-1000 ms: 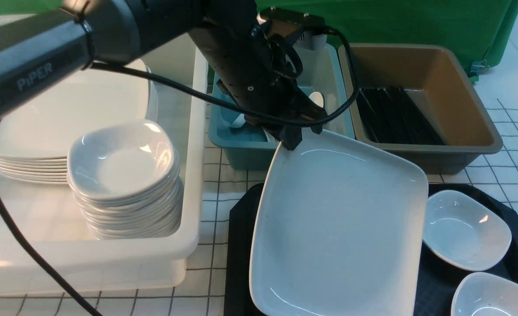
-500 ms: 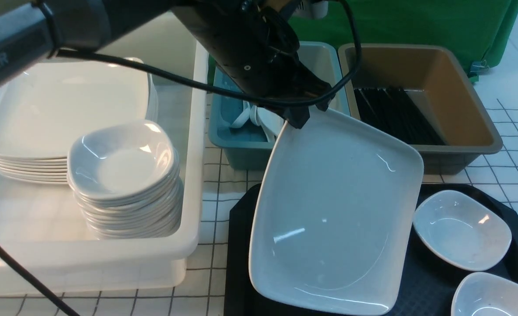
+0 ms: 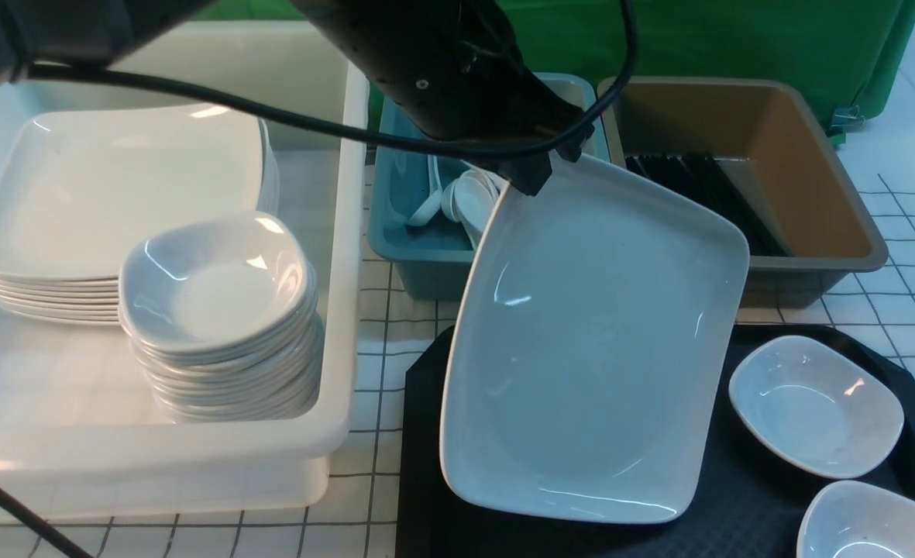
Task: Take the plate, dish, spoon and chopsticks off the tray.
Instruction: Use the left arm to put the plate into the large storage box on the left
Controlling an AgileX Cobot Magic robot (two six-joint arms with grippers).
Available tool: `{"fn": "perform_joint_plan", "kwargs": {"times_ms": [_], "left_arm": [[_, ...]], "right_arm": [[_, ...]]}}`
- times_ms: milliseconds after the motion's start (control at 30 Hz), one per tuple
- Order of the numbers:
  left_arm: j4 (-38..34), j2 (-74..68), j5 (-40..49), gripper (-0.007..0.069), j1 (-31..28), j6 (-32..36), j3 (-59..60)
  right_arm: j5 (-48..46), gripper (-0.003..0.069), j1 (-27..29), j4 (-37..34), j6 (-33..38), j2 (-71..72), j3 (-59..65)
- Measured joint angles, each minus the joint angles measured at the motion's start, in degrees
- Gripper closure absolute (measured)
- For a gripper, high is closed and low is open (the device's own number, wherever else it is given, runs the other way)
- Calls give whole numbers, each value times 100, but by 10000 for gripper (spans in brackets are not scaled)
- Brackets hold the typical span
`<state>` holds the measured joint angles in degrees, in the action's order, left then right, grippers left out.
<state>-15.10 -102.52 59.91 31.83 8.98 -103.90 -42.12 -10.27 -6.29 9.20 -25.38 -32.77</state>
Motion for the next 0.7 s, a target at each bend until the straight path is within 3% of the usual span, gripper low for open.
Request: {"fn": "perform_joint_plan", "kwargs": {"times_ms": [367,700], "left_arm": [[-55,391,-185,609,-108,-40,7],[-579,881,-444,609,-1066,-154,11]], "right_arm": [[0,478,0,0,0,0,0],[1,469,0,0,0,0,0]]}}
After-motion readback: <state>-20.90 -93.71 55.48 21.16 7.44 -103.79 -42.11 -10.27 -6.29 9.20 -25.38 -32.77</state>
